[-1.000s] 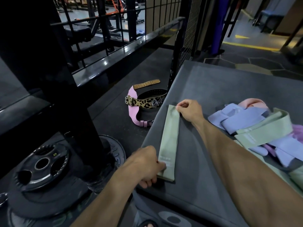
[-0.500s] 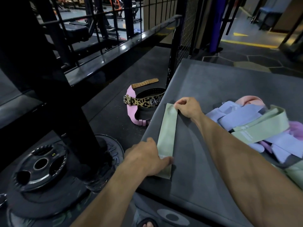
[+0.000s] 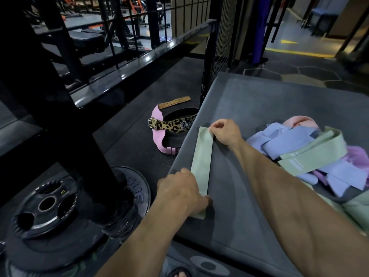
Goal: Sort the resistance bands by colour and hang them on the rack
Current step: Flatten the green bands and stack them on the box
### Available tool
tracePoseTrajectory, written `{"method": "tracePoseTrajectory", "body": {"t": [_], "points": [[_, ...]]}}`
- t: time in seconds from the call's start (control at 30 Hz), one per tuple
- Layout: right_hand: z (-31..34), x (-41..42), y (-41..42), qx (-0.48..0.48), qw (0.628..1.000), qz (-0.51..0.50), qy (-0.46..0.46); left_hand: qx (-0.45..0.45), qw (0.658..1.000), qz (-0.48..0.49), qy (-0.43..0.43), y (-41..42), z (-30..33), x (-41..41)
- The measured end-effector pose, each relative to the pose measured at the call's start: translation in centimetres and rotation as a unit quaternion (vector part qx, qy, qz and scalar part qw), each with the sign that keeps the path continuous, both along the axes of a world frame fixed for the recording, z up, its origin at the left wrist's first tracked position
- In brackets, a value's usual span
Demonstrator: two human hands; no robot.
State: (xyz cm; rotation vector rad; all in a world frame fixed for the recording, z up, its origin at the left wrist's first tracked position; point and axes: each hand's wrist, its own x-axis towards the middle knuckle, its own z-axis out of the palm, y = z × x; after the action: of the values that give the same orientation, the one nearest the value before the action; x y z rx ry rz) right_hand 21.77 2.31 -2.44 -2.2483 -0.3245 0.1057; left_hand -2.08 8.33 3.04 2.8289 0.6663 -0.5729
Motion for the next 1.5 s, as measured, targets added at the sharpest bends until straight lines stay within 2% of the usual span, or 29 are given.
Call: {"method": "tracePoseTrajectory", "body": {"t": [0.1, 0.3, 0.4, 0.5, 0.57, 0.67, 0.77, 0.9, 1.1, 1.27, 1.5], "points": [[1.0, -1.0, -1.2, 0.025, 1.000, 0.001, 0.004, -0.008, 1.000, 0.026, -0.007, 0.4, 0.3, -0.2], [4.8, -4.8, -8.5, 0.034, 0.992, 0.017, -0.121, -0.012, 0.992, -0.001, -0.125, -0.8, 2.2, -1.2], [5.9, -5.8, -14.3, -0.093, 0.979, 0.028, -0.178, -0.019, 0.986, -0.042, -0.159, -3.0, 3.1, -1.4], [5.9, -6.7, -18.7, -0.253, 0.955, 0.045, -0.148, -0.026, 0.985, -0.069, -0.154, -5.1, 3.4, -1.3], [5.5, -7.9, -20.0, -0.300, 0.944, 0.033, -0.132, -0.029, 0.986, -0.072, -0.145, -6.2, 3.5, -1.1], [4.5, -9.4, -20.1, -0.350, 0.923, -0.009, -0.163, -0.038, 0.985, -0.076, -0.149, -7.4, 3.9, -1.0], [3.8, -9.8, -19.6, -0.349, 0.927, -0.050, -0.128, -0.048, 0.983, -0.083, -0.156, -8.2, 4.2, -1.1], [3.7, -9.1, -19.4, -0.273, 0.955, -0.113, -0.037, -0.052, 0.983, -0.083, -0.153, -8.6, 4.1, -1.1], [3.6, -8.6, -19.4, -0.246, 0.955, -0.163, 0.035, -0.051, 0.985, -0.081, -0.144, -8.8, 4.3, -1.3], [3.5, -8.0, -19.4, -0.223, 0.955, -0.185, 0.059, -0.056, 0.984, -0.081, -0.147, -8.7, 4.5, -1.7], [3.8, -7.4, -19.6, -0.249, 0.949, -0.180, 0.062, -0.061, 0.984, -0.080, -0.147, -8.6, 4.5, -1.4]]}}
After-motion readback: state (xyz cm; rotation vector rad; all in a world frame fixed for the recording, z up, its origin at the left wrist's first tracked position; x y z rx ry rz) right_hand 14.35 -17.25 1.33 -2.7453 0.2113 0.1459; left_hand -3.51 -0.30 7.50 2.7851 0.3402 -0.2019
